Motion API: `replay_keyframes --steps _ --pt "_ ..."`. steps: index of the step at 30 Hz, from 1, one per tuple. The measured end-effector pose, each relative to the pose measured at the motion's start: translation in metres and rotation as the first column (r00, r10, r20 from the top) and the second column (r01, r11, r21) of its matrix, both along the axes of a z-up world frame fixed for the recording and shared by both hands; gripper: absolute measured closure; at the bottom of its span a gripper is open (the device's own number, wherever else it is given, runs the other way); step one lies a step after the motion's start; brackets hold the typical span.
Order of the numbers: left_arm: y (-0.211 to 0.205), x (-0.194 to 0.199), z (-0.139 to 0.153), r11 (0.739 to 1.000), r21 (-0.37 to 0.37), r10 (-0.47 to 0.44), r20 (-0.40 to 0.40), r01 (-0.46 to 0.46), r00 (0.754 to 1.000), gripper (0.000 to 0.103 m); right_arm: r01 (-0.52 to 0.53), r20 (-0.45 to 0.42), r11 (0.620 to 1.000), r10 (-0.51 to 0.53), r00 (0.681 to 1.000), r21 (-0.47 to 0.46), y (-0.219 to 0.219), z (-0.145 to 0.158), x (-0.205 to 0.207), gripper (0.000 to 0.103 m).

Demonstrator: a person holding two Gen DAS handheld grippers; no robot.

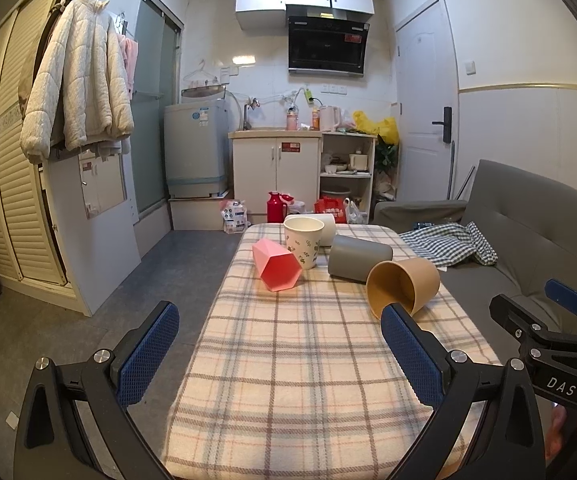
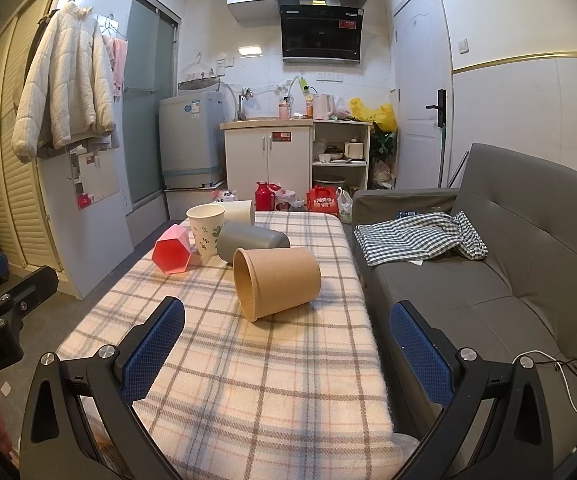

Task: Flip cup upside down

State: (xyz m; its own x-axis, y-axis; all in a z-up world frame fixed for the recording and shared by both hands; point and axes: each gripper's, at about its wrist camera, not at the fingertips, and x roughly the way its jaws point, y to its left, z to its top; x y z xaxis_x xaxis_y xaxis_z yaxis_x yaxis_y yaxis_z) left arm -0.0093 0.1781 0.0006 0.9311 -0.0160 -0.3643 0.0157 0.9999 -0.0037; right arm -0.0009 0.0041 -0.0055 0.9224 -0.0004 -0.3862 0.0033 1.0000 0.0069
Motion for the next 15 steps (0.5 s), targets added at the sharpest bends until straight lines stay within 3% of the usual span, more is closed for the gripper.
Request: replay_keyframes --steps 15 --pt "0.0000 -0.0006 0.0006 1.000 -0.002 0.000 -0.004 0.000 1.000 0.000 -0.001 -0.004 1.000 0.001 1.000 -0.004 0.0015 -0.0062 0.0053 0.000"
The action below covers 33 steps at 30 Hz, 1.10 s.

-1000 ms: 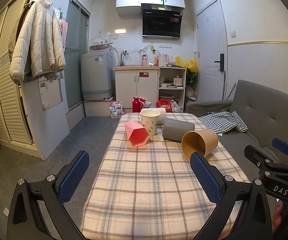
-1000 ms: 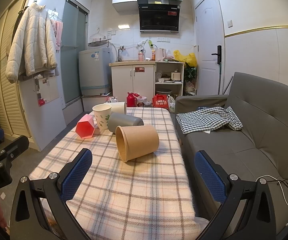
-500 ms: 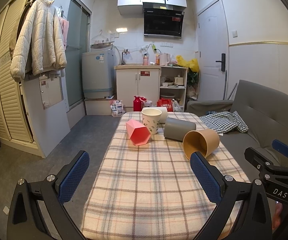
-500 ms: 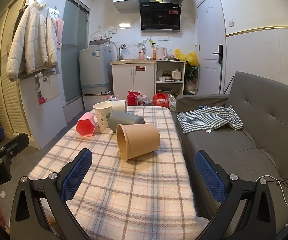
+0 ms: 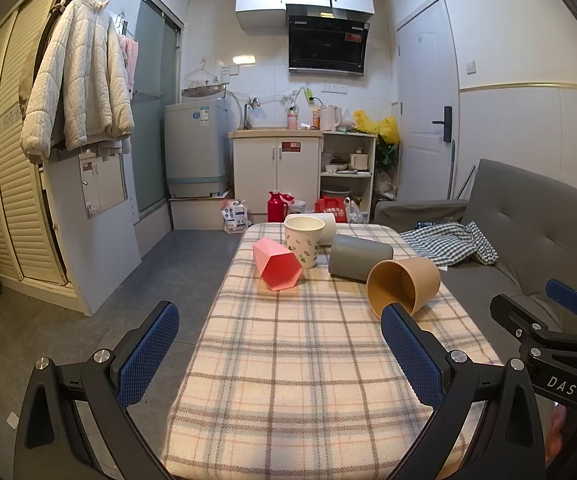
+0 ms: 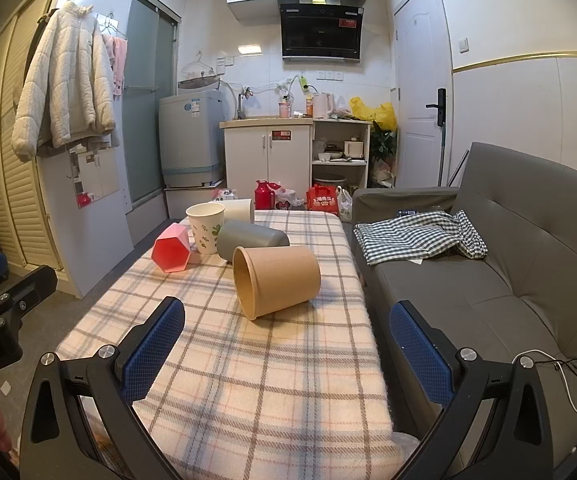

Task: Flip cup upside down

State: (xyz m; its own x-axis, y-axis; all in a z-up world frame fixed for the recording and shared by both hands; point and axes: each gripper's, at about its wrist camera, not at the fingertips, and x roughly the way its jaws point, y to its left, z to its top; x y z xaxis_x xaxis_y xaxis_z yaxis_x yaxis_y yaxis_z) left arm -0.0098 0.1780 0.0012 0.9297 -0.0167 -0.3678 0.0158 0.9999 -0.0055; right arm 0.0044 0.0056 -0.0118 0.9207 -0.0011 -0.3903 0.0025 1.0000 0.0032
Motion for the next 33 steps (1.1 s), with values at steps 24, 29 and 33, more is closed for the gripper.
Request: replay_keyframes --steps 24,29,33 --pt "0.002 0.004 -0.002 1.000 0.002 0.000 -0.005 0.000 1.000 0.000 0.000 -0.005 1.000 0.000 1.000 0.000 0.000 -0.003 0.001 0.000" --pt "0.001 0.004 -0.001 1.000 0.002 0.000 -0.006 0.000 1.000 0.000 0.000 -0.006 1.000 0.000 1.000 0.000 0.000 -0.001 0.001 0.000" --pt "0.008 0.008 -0.010 1.000 -0.004 0.003 -0.014 -0.003 1.000 0.000 -0.003 -0.010 1.000 0.003 1.000 -0.001 -0.001 -0.004 0.001 0.000"
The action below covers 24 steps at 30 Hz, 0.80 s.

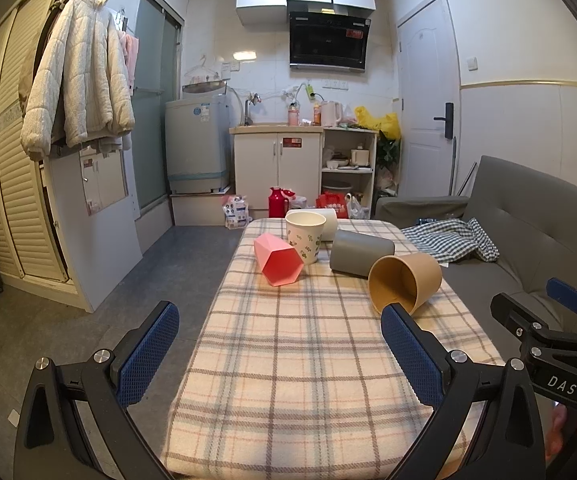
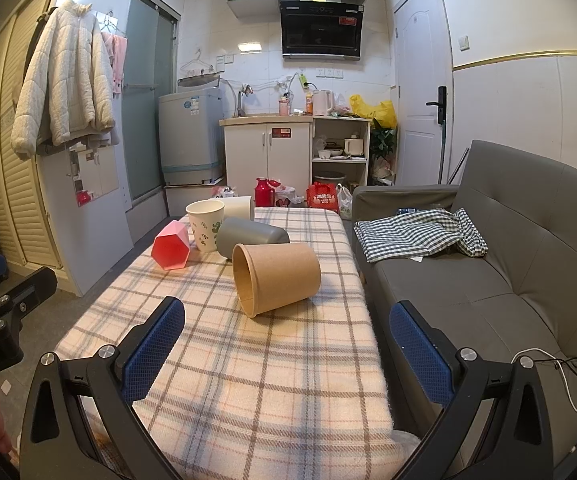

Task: Flip cup upside down

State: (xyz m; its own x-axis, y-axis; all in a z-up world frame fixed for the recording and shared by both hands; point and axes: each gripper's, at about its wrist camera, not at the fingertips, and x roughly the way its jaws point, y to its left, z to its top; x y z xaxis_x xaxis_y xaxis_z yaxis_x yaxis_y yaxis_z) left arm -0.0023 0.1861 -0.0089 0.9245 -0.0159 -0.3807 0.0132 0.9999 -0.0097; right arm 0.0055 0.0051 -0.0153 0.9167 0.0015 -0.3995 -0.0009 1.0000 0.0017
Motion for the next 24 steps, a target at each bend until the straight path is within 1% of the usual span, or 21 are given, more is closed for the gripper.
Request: replay_keyframes --steps 4,6,8,10,12,15,16,18,21,24 --pt "0.005 0.002 -0.004 1.000 -0.014 -0.001 -0.021 0.001 1.000 0.000 -0.018 -0.013 1.000 0.018 1.000 -0.013 0.002 -0.001 0.002 0.000" --pt "0.009 0.007 -0.002 1.000 -0.026 -0.004 -0.048 0.003 0.999 0.000 -0.034 -0.023 0.999 0.033 0.999 -0.028 0.003 0.002 0.004 0.000" --pt "0.012 0.014 -0.001 0.999 -0.043 -0.007 -0.082 0.003 0.997 0.000 -0.060 -0.030 0.997 0.058 0.998 -0.045 0.004 0.009 0.008 0.000" --pt "0.016 0.022 0.001 0.997 -0.075 -0.018 -0.112 0.010 0.994 0.000 -0.091 -0.028 0.994 0.089 0.996 -0.067 0.004 0.018 0.014 0.000" --pt "0.020 0.033 0.004 0.995 -0.097 -0.006 -0.138 -0.008 0.990 0.000 -0.125 -0.050 0.989 0.121 0.991 -0.079 0.003 0.024 0.025 0.000" --pt "0.022 0.052 0.005 0.996 -0.072 0.032 -0.179 -0.045 0.983 0.000 -0.199 -0.089 0.973 0.190 0.978 -0.112 0.004 0.037 0.050 0.000" --pt "0.022 0.058 0.005 0.997 -0.062 0.038 -0.191 -0.051 0.981 0.000 -0.232 -0.112 0.963 0.218 0.969 -0.134 0.006 0.043 0.064 0.000" --pt "0.024 0.075 0.004 0.998 -0.041 0.047 -0.219 -0.057 0.975 0.000 -0.266 -0.145 0.950 0.243 0.959 -0.166 0.011 0.048 0.084 0.000" --pt "0.025 0.101 0.000 0.997 -0.016 0.064 -0.263 -0.071 0.963 0.000 -0.341 -0.241 0.914 0.288 0.927 -0.218 0.024 0.053 0.133 0.000" --pt "0.030 0.129 -0.007 0.996 -0.036 0.063 -0.301 -0.078 0.951 0.000 -0.398 -0.336 0.887 0.310 0.889 -0.236 0.037 0.049 0.176 0.000"
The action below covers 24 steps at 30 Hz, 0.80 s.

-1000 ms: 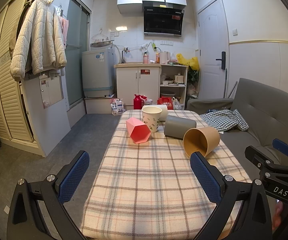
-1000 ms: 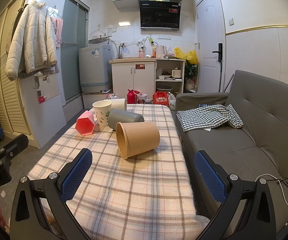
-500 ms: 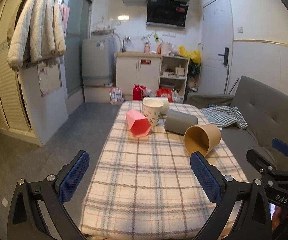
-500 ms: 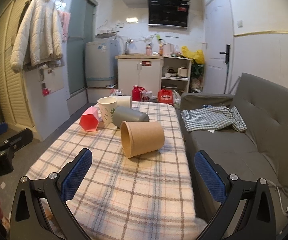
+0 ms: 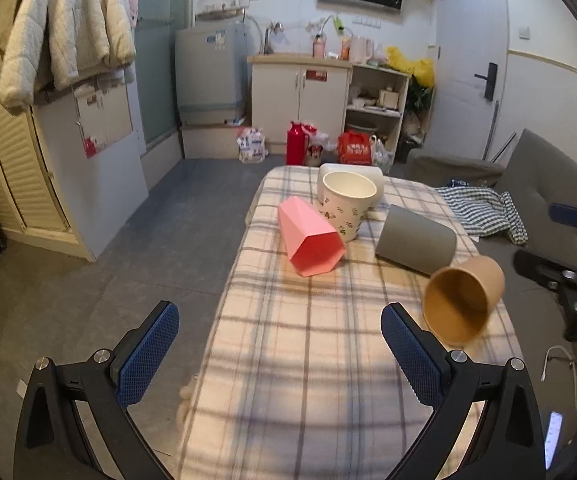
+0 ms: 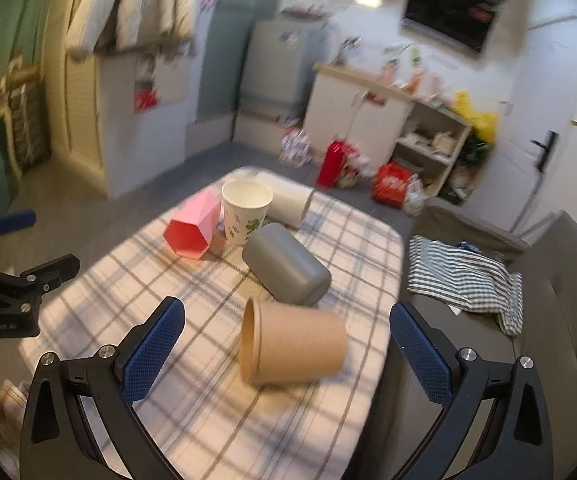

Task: Flip cup upside down
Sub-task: 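Move the right tool toward the grey cup and grasp its body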

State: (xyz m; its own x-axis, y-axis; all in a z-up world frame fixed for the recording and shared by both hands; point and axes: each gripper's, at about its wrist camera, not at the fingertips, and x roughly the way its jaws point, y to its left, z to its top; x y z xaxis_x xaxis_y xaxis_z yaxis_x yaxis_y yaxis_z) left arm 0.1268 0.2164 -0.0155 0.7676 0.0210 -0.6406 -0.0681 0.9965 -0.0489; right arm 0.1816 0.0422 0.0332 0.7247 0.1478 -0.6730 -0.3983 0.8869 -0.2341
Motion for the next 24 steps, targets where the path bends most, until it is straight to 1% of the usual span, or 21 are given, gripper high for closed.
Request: replay_keyframes --steps 1,2,3,4,7,10,13,17,19,20,22,24 --pt "0.002 0.010 -0.003 1.000 -0.006 0.007 -0.014 -0.007 1.000 0.000 -0.009 -0.037 0.999 0.008 0.999 -0.034 0.007 -0.004 0.020 0.000" --pt "0.003 0.018 -0.006 1.000 -0.010 0.013 -0.032 -0.013 0.999 0.000 -0.013 -0.061 0.999 0.010 0.998 -0.052 0.010 -0.007 0.032 0.000" --pt "0.005 0.026 -0.010 1.000 -0.012 0.018 -0.051 -0.019 0.999 0.000 -0.021 -0.105 0.996 0.012 0.994 -0.083 0.016 -0.014 0.051 0.000" --pt "0.006 0.034 -0.014 1.000 -0.014 0.022 -0.072 -0.023 0.997 0.000 -0.032 -0.150 0.994 0.016 0.989 -0.104 0.020 -0.021 0.067 0.000" --pt "0.010 0.059 -0.027 1.000 -0.019 0.022 -0.139 -0.025 0.990 0.000 -0.056 -0.236 0.986 0.018 0.972 -0.155 0.028 -0.045 0.103 0.000" --pt "0.012 0.077 -0.039 0.999 -0.021 0.023 -0.179 -0.027 0.984 0.000 -0.073 -0.293 0.978 0.013 0.956 -0.197 0.033 -0.066 0.129 0.000" --pt "0.015 0.087 -0.048 0.999 -0.016 0.028 -0.201 -0.032 0.979 0.000 -0.088 -0.354 0.971 0.003 0.935 -0.224 0.038 -0.086 0.154 0.000" --pt "0.018 0.097 -0.056 0.999 -0.030 0.017 -0.216 -0.024 0.976 0.000 -0.116 -0.392 0.966 0.017 0.920 -0.232 0.040 -0.099 0.172 0.000" --pt "0.019 0.099 -0.058 0.999 -0.033 0.010 -0.214 -0.017 0.977 0.000 -0.124 -0.399 0.964 0.022 0.917 -0.233 0.042 -0.100 0.177 0.001" --pt "0.019 0.099 -0.059 0.999 -0.029 0.009 -0.213 -0.016 0.977 0.000 -0.126 -0.402 0.966 0.024 0.915 -0.227 0.042 -0.101 0.181 0.005" --pt "0.019 0.098 -0.059 1.000 -0.028 0.006 -0.212 -0.012 0.977 0.000 -0.135 -0.444 0.973 0.038 0.895 -0.190 0.043 -0.102 0.185 0.012" --pt "0.018 0.099 -0.057 1.000 -0.030 -0.002 -0.211 -0.005 0.977 0.000 -0.134 -0.461 0.971 0.027 0.887 -0.200 0.045 -0.108 0.185 0.012"
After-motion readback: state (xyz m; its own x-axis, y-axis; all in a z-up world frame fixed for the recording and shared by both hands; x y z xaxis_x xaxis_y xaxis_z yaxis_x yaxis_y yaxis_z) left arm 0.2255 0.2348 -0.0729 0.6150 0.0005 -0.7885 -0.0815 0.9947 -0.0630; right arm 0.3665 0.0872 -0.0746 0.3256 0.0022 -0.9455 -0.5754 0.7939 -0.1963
